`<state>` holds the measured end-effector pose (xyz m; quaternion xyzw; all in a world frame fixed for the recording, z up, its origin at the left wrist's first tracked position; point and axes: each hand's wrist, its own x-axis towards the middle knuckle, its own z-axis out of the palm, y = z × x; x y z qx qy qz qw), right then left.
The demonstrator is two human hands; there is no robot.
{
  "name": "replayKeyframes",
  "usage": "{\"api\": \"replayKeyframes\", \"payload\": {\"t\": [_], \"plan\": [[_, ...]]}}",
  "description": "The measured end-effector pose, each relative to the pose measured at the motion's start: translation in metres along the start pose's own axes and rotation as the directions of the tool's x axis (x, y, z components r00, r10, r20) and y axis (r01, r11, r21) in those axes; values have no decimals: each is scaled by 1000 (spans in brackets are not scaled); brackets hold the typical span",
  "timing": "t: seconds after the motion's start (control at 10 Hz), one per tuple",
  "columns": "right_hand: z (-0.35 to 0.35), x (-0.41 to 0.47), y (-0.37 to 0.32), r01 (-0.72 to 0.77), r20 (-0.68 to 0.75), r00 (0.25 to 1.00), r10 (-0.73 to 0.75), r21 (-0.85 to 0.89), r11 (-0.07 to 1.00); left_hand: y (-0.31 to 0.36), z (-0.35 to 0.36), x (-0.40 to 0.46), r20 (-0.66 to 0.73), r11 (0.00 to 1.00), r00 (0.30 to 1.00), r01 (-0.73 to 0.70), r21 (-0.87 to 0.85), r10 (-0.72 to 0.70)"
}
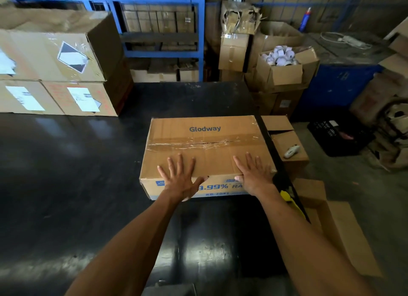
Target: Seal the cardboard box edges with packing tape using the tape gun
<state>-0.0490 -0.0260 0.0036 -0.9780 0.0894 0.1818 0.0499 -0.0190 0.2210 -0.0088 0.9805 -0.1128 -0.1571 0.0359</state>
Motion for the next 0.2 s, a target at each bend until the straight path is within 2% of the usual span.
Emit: {"api": "replayKeyframes", "payload": {"t": [0.1,0.2], "plan": [[-5,-4,-12,-78,-31,996,80,46,996,-2,-12,7,46,996,999,-17,-93,22],[33,-50,-26,-20,-322,944,75,172,985,-17,6,-14,-156,971,985,-104,-215,70]]}}
